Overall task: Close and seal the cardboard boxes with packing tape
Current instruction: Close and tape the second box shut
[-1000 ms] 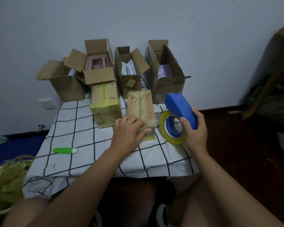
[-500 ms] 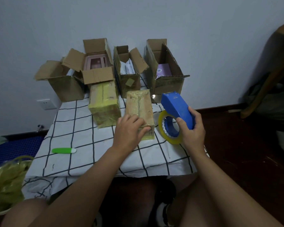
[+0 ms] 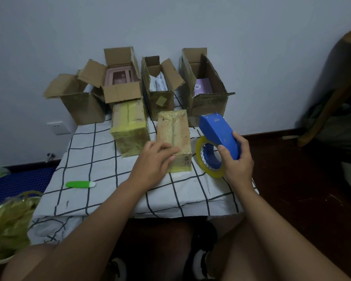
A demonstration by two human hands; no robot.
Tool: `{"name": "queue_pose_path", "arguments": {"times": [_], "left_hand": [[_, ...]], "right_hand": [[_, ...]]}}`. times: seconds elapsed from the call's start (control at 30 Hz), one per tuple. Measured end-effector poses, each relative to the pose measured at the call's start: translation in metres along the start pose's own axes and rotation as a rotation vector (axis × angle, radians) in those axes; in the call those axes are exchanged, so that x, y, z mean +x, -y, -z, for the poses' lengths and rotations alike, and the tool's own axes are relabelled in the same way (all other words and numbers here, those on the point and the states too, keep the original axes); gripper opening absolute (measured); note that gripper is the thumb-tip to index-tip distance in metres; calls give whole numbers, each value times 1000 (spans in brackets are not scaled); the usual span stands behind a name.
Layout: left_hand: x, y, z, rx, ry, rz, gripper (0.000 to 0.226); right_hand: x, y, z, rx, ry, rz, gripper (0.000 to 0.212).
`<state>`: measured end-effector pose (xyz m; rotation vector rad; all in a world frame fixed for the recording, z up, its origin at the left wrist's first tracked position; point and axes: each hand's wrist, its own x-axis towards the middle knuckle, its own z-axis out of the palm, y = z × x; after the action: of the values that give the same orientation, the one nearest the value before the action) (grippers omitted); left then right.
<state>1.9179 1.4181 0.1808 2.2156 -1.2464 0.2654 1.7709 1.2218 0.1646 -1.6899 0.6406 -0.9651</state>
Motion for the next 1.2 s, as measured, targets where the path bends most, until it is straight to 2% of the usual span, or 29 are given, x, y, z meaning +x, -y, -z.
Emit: {"name": "queue_pose_path", "arguments": {"times": [0.17, 0.37, 0.57, 0.73, 0.87, 0.97, 1.13, 1.2], "left_hand": [[-1, -1, -4, -56, -90, 25, 18], [-9, 11, 2, -107, 11, 40, 36], [-6, 8, 2, -162, -48, 80, 23], [-13, 7, 7, -204, 0, 95, 31], [-13, 0, 5, -207, -115, 138, 4], [-8, 0, 1, -164, -115, 105, 9], [-17, 8, 5, -281, -36, 145, 22], [-20, 10, 5, -302, -72, 168, 23]], "right_hand": [[0, -2, -1, 14, -2, 5, 49], [1, -1, 0, 32, -18, -13, 49], [1, -4, 0, 25, -6, 1, 50], [0, -4, -1, 20, 2, 16, 51], [1, -4, -1, 6, 1, 25, 51], [0, -4, -1, -2, 12, 31, 51], [-1, -2, -1, 2, 15, 33, 51], [-2, -2, -1, 3, 9, 33, 51]]}}
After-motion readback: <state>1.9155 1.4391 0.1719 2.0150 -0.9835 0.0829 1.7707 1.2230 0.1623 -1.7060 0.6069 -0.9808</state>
